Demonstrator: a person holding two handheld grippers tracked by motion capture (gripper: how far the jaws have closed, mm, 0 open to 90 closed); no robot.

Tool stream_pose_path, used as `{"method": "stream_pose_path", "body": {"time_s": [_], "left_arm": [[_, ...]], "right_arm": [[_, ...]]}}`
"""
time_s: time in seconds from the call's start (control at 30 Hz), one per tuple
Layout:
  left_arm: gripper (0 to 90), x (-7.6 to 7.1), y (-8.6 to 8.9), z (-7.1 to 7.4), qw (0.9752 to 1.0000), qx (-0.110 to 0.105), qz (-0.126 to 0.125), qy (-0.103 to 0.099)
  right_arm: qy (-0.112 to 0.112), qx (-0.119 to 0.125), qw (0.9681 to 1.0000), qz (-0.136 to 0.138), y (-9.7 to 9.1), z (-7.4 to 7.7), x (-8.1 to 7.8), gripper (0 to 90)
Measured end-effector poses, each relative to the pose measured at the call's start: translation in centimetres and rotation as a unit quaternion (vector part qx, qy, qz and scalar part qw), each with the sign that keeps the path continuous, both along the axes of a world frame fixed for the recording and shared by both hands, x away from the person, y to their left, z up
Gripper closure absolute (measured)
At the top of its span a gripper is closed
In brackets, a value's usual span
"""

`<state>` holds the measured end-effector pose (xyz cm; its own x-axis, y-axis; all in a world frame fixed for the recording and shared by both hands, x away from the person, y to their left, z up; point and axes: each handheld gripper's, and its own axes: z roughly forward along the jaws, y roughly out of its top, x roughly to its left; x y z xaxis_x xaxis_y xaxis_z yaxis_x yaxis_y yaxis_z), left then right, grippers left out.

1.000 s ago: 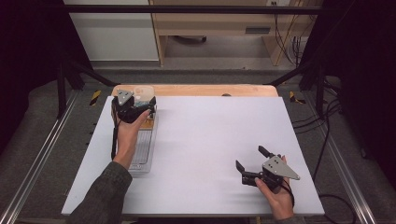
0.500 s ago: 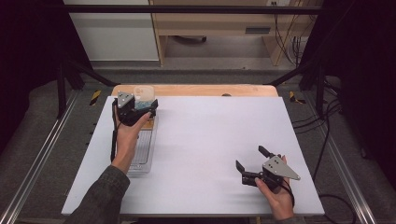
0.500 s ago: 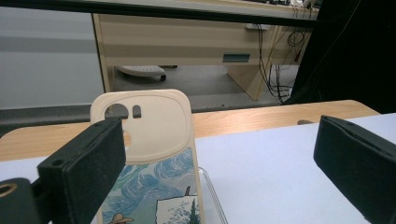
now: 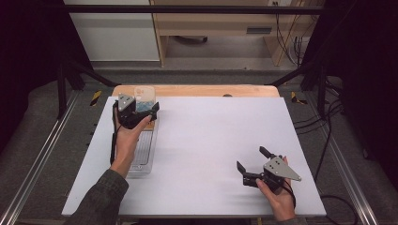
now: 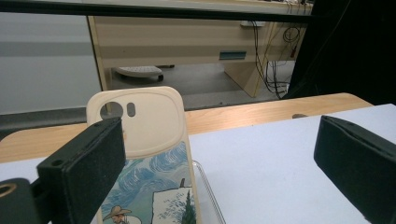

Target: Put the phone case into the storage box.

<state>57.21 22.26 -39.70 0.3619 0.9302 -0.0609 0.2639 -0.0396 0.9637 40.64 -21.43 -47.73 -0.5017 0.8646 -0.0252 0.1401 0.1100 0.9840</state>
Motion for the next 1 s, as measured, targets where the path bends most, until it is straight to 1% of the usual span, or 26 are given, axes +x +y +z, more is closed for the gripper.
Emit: {"method": "stream_pose_path", "body": {"time_s": [0.27,0.33,0.43,0.67,0.8,0.93,1.0], "left_arm": [[1.9,-0.4,-0.2,-0.3,0.9999,-0.003,-0.016,0.003],[1.9,-0.5,-0.2,-0.2,0.9997,-0.001,-0.022,0.000],[1.8,-0.8,-0.3,0.0,0.9995,-0.005,-0.030,-0.002],[1.9,-1.4,-0.3,0.3,0.9990,-0.006,-0.045,-0.002],[1.9,-1.8,-0.3,0.5,0.9986,-0.009,-0.052,-0.006],[1.9,-2.2,0.0,0.6,0.9976,-0.011,-0.068,-0.009],[1.9,-2.6,0.4,0.8,0.9974,-0.019,-0.069,-0.014]], "right_arm": [[-0.001,0.000,1.0000,0.000,0.0,0.0,0.0,2.3],[-0.002,0.001,1.0000,-0.001,0.0,0.0,0.0,2.3],[-0.002,0.001,1.0000,-0.001,0.0,0.1,0.0,2.3],[-0.002,0.001,1.0000,-0.001,0.0,0.1,0.0,2.3],[-0.001,0.001,1.0000,-0.001,0.0,0.1,0.0,2.2],[-0.001,0.002,1.0000,0.000,0.0,0.1,-0.1,2.2],[-0.001,0.002,1.0000,0.000,0.0,0.1,-0.1,2.2]]}}
